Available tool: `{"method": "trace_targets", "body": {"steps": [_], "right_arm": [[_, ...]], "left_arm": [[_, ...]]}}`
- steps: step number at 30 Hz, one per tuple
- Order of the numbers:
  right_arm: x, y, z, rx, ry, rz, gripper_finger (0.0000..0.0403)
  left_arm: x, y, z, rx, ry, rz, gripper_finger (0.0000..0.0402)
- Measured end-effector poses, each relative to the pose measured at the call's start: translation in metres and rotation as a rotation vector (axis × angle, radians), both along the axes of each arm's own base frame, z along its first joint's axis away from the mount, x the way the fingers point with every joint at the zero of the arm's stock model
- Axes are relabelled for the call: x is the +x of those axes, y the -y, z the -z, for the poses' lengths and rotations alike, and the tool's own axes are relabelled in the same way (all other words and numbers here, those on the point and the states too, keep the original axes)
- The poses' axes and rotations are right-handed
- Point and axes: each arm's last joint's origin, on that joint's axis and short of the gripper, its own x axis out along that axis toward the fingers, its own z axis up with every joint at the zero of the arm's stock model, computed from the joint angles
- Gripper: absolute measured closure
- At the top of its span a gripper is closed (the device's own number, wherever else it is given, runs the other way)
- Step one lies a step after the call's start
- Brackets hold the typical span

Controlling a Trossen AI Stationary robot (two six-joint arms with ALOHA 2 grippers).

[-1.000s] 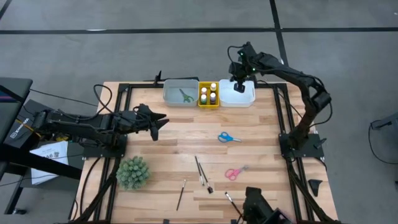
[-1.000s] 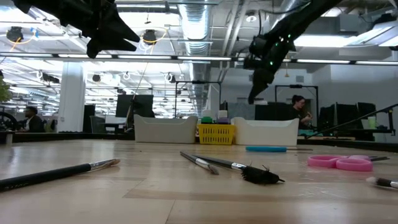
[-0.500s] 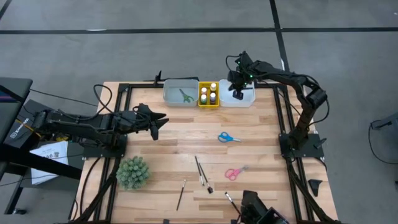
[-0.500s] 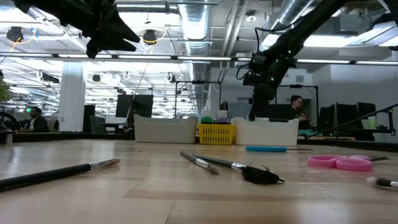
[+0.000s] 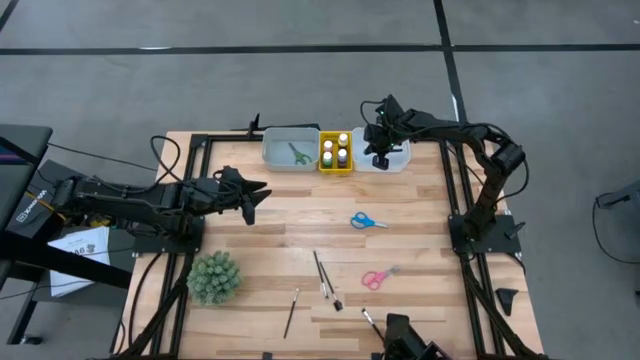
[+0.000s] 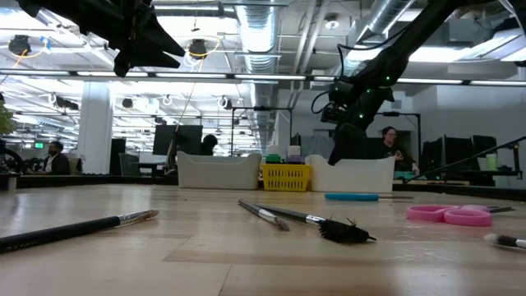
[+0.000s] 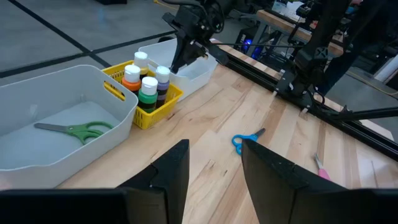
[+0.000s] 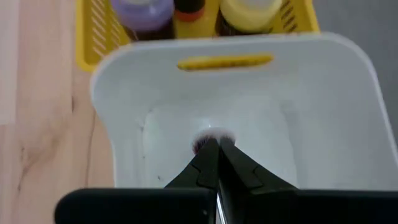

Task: Pick & Place Paint Supplies
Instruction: Put the black powder brush into the white bin

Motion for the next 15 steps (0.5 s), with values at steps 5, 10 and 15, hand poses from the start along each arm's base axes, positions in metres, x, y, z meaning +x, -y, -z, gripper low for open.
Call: {"method": "trace_targets", "body": {"steps": [5, 10, 15], "right_arm": [[-0.001, 0.005, -0.001, -0.032, 0.027, 0.008, 0.0403], [0.0, 0.008, 0.007, -0.007, 0.025, 0.002, 0.0403], [0.005, 0.008, 0.026, 0.034, -0.005, 0.004, 0.0403]], "left_arm": [[0.0, 0.0, 0.0, -0.015, 0.007, -0.005, 0.0262], [0.0, 0.0, 0.0, -0.015, 0.007, -0.004, 0.0262], [0.0, 0.0, 0.0, -0.027, 0.014, -0.008, 0.0262]]}}
